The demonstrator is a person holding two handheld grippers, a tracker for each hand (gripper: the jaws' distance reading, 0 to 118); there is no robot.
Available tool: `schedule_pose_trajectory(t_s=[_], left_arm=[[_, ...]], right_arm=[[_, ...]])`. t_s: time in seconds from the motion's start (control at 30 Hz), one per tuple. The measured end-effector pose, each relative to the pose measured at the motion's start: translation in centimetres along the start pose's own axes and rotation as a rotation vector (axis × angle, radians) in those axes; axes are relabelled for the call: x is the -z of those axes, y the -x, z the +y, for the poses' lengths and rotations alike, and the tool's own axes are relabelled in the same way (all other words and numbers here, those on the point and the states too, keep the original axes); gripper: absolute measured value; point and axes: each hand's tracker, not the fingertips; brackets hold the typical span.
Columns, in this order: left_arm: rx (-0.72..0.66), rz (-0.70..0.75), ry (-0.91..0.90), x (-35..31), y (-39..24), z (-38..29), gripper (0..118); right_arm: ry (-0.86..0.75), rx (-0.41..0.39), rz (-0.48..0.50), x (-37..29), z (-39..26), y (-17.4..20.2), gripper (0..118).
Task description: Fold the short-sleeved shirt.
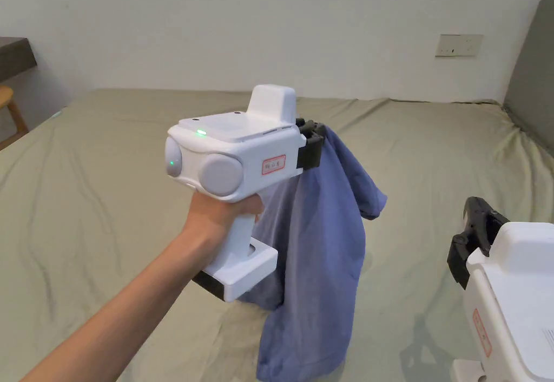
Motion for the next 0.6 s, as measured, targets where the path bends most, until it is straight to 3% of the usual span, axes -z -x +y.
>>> schedule_pose_trajectory(t_s=[0.27,0.6], left_arm=[[-0.036,-0.088,0.337,10.0,-3.8,-11.0,3],[0.03,0.093,0.782,15.0,-3.9,-27.8,3]], right_arm=[[0.058,-0.008,-0.084,-0.5,-2.0,-4.0,1],[0.135,0.012,-0.081,0.3,-4.4,-3.7,1]])
